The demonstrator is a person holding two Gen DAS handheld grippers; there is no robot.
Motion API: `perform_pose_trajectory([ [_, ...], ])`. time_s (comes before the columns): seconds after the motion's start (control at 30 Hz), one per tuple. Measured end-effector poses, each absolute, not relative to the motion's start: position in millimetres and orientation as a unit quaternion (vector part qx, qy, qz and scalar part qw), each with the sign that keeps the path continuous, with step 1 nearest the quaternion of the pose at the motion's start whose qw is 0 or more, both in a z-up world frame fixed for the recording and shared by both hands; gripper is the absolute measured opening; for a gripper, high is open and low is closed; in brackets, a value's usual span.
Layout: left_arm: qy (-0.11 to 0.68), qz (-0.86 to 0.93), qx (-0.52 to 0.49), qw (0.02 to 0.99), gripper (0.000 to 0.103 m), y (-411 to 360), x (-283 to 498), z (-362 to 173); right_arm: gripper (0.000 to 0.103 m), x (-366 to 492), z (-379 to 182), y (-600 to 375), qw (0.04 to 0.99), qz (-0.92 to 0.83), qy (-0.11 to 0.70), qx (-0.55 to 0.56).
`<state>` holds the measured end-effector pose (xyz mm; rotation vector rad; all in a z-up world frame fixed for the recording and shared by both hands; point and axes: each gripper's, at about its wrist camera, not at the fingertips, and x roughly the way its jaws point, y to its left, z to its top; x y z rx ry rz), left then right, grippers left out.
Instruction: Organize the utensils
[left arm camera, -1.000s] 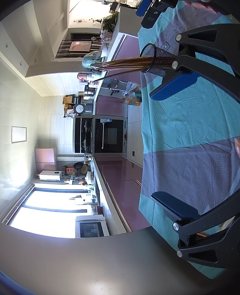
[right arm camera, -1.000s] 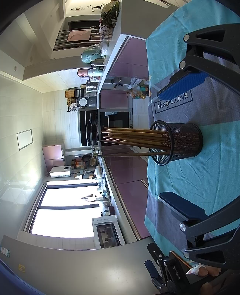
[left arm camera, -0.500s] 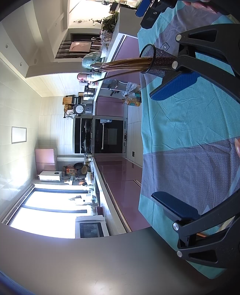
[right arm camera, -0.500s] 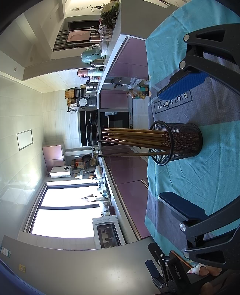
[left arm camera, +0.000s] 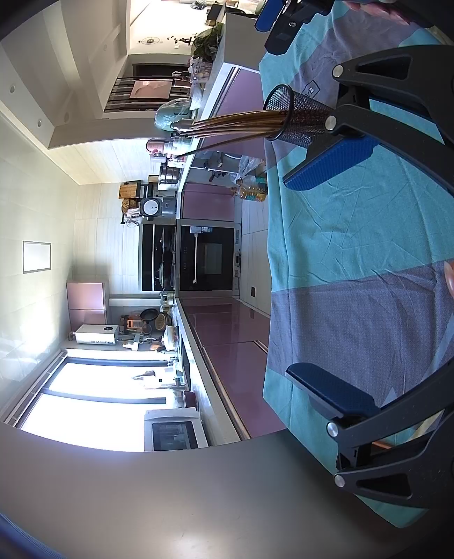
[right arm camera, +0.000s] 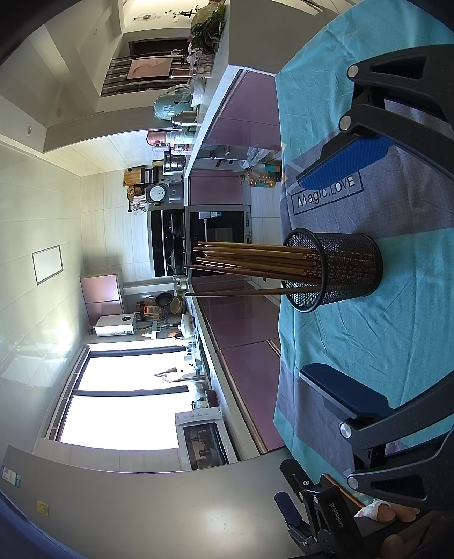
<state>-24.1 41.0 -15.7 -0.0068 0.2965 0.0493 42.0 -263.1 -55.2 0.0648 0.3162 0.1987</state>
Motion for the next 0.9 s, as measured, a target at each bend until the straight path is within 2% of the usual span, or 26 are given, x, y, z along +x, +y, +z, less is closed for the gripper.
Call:
perform_pose_trajectory([
  [0.9,0.150,0.026,0.000,0.988,0.097,39.2,-24.4,-17.3,0.096,40.6,-54.0,-261.8,0.981,0.099,0.160,0.036],
])
